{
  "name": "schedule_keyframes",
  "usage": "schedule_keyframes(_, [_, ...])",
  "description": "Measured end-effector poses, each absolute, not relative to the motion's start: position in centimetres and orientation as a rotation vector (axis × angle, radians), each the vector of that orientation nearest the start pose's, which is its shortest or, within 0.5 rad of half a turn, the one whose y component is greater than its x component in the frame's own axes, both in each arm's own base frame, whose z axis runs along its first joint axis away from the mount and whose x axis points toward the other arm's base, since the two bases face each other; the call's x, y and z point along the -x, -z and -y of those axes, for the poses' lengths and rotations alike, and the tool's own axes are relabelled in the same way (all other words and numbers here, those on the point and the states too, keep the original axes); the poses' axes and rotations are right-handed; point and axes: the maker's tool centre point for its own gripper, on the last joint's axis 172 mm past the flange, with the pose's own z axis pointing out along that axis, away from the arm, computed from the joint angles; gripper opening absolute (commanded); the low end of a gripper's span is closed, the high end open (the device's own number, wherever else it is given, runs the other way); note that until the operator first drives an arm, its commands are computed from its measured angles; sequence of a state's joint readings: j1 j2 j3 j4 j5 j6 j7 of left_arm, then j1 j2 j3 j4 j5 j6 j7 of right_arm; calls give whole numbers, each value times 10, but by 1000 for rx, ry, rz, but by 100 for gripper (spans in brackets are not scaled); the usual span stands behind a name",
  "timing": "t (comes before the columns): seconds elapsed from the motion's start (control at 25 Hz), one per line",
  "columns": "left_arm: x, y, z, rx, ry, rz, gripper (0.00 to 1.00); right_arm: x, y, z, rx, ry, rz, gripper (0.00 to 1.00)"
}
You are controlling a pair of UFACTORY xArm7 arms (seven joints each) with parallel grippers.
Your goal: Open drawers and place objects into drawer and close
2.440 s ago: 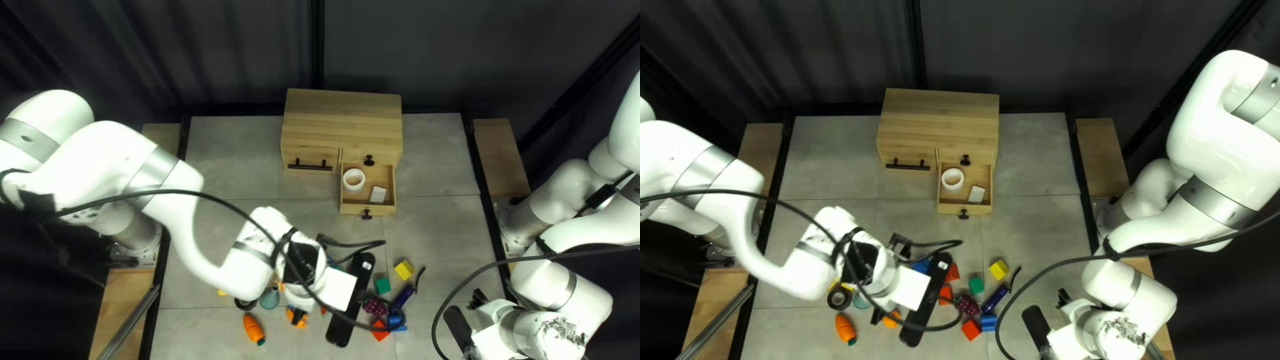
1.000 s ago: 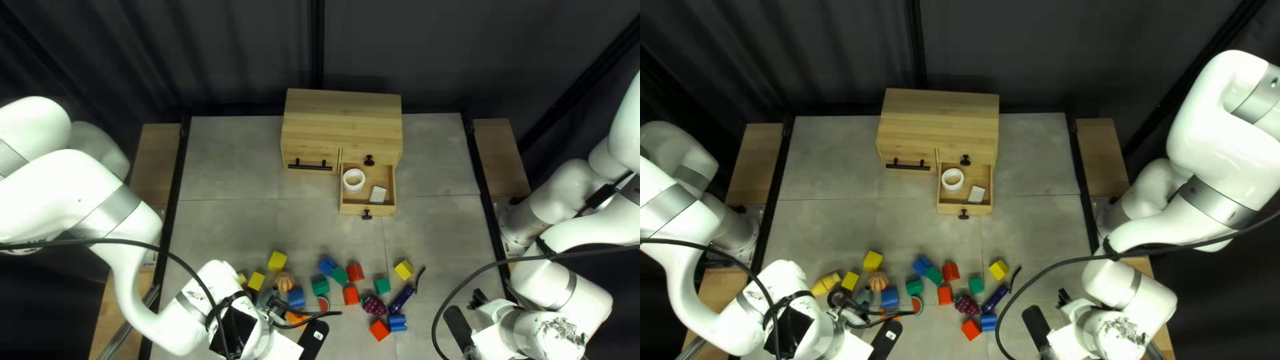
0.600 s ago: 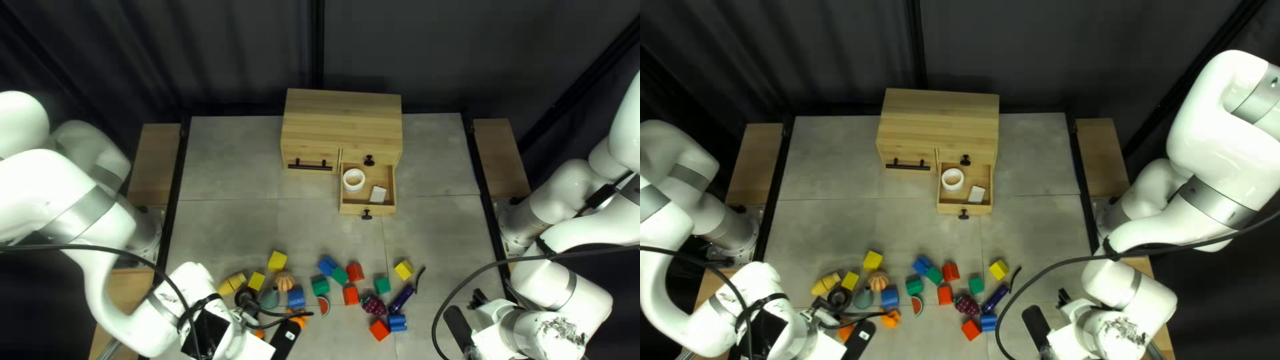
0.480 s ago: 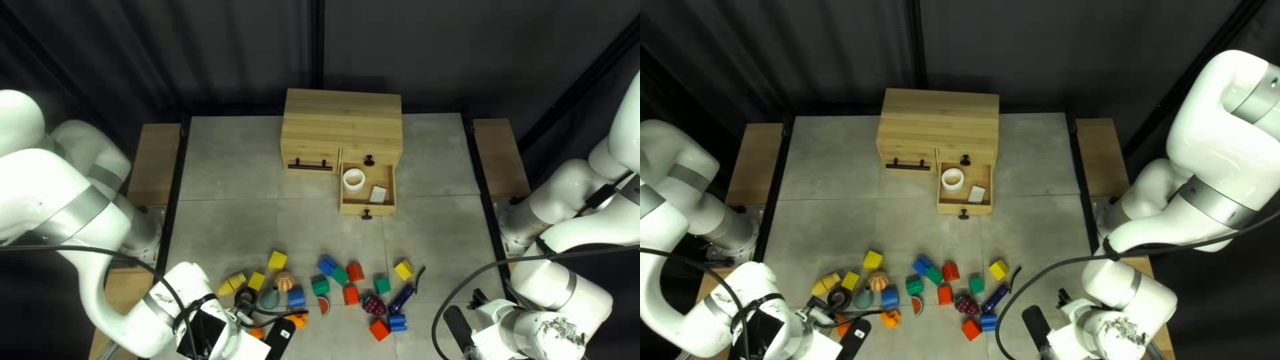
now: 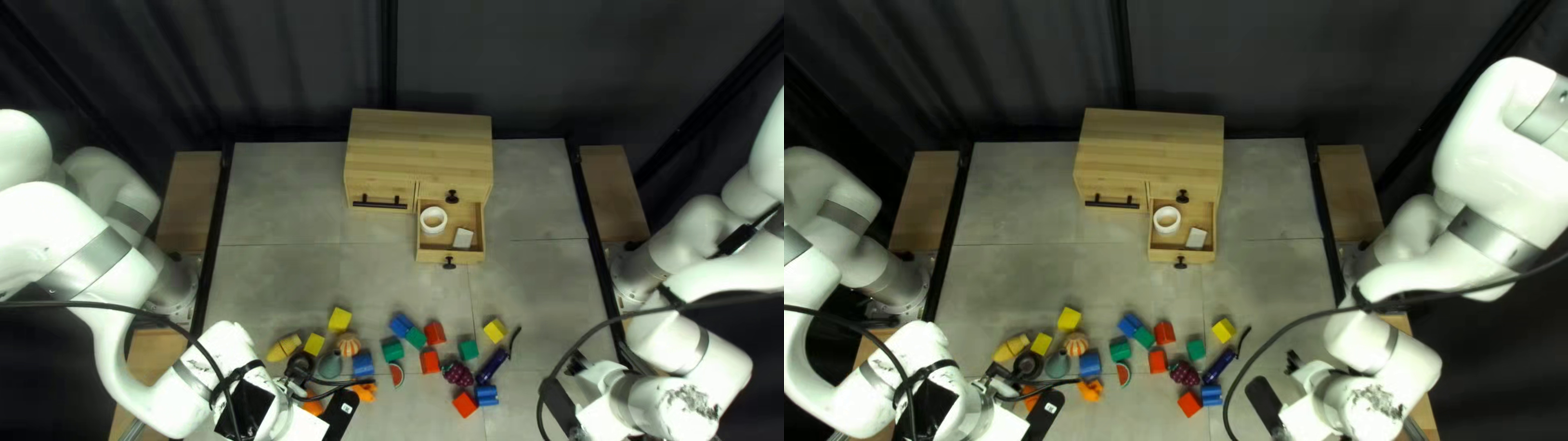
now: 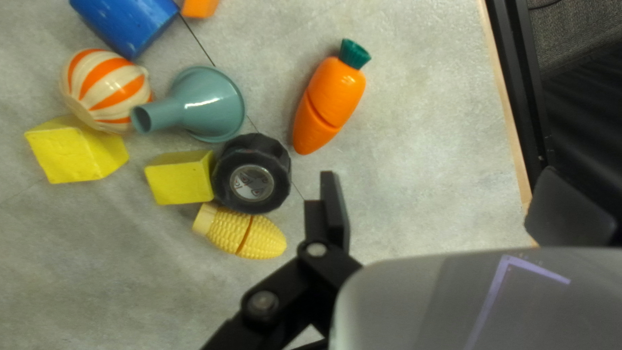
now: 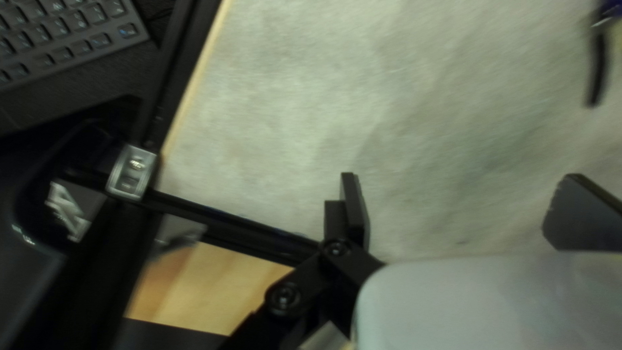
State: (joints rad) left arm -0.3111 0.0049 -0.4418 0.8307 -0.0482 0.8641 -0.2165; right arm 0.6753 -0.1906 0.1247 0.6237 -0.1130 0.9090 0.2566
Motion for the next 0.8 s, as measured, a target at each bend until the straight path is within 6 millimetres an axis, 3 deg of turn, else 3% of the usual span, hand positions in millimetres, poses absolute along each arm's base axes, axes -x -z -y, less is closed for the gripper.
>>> schedule_keyframes(0.2, [-304,-113,296,3057,-81,-788,100,-291,-103,-223,3089,-22,1028,100])
schedule_keyframes(0.48, [-304,-113,296,3057,-81,-788,100,-341,-92,-230,3038,33,1108,100])
schedule_keyframes(0.8, [-304,-113,296,3057,-81,-788,100,-354,-65,-230,2980,89,1165,100])
